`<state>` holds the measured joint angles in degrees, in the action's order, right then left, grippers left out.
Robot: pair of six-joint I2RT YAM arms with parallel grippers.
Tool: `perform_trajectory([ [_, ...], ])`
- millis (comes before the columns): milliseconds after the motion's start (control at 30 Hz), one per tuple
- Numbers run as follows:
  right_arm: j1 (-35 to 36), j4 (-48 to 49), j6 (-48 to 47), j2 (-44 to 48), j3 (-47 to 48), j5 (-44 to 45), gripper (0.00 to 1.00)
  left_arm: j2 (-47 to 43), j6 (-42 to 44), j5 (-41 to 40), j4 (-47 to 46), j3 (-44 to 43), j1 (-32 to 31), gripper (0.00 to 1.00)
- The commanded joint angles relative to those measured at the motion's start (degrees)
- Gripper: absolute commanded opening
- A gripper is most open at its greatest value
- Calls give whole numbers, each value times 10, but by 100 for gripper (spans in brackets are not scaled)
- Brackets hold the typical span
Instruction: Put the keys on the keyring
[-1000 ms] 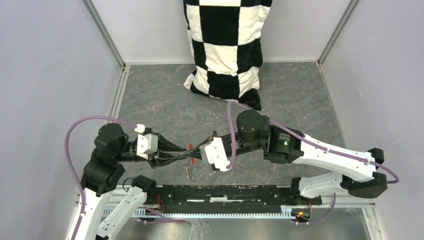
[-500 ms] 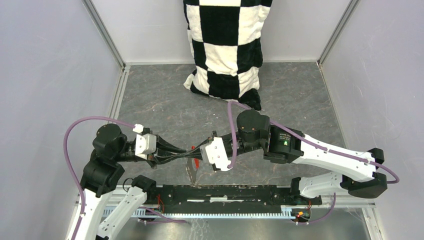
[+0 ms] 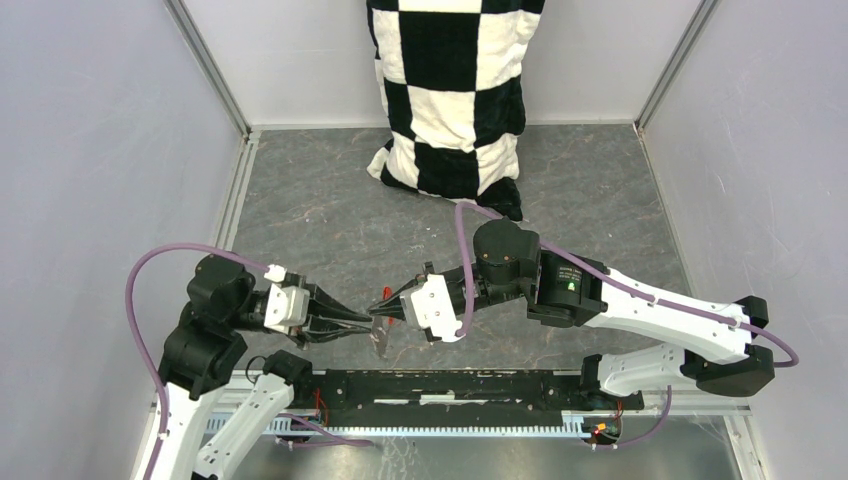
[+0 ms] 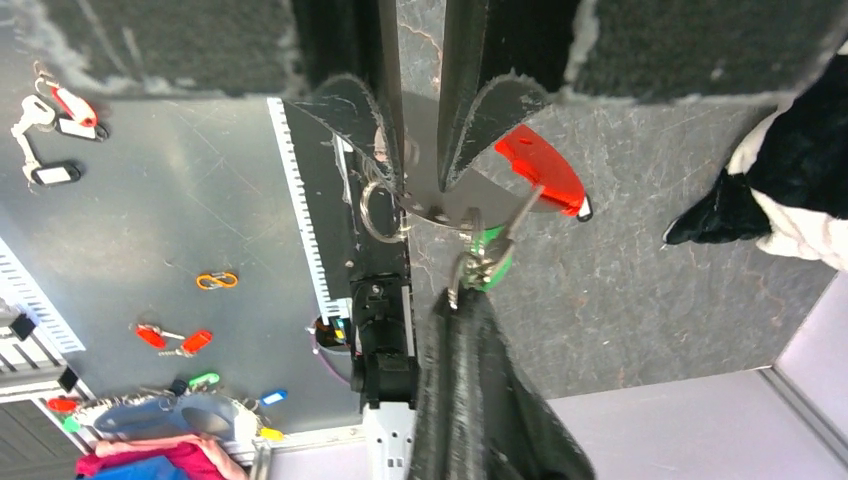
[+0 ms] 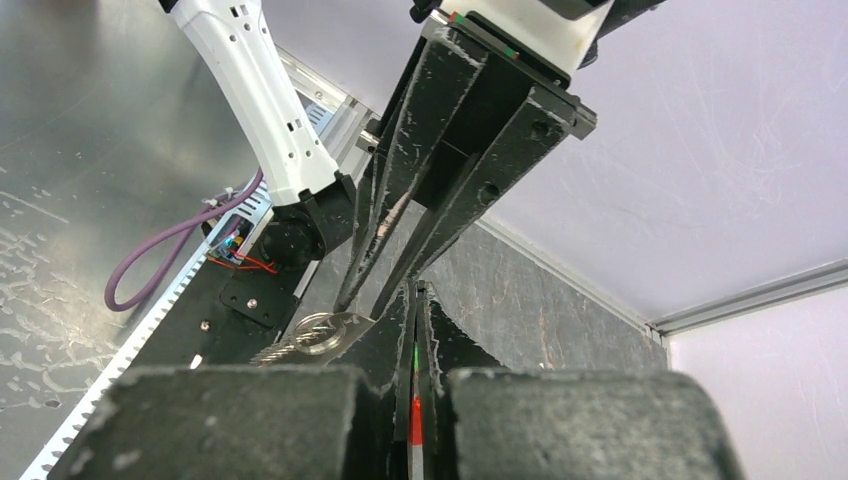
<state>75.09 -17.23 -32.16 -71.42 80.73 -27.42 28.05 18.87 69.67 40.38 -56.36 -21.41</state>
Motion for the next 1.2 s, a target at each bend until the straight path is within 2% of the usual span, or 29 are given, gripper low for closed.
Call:
perform_trajectory([
  [0,-2,38,8,3,8,-11,0,-4,91,29,63,-18,-1,25],
  [267,-3,31,11,2,14,-25,0,2,55,-10,25,-14,-1,26],
  [333,-4,31,11,4,13,-29,0,0,49,-17,22,-12,-1,33],
  [467,-4,31,14,3,12,-38,0,4,42,-4,16,-13,-1,52],
  [567,-3,30,14,3,12,-39,0,10,42,3,11,-19,-1,54],
  [700,-4,31,14,7,8,-37,0,23,44,3,12,-32,-1,52],
  [967,-5,40,16,14,-4,-33,0,29,23,27,-1,-41,-1,35],
  [1167,-6,47,18,16,-7,-27,0,23,14,49,-1,-43,-1,31],
])
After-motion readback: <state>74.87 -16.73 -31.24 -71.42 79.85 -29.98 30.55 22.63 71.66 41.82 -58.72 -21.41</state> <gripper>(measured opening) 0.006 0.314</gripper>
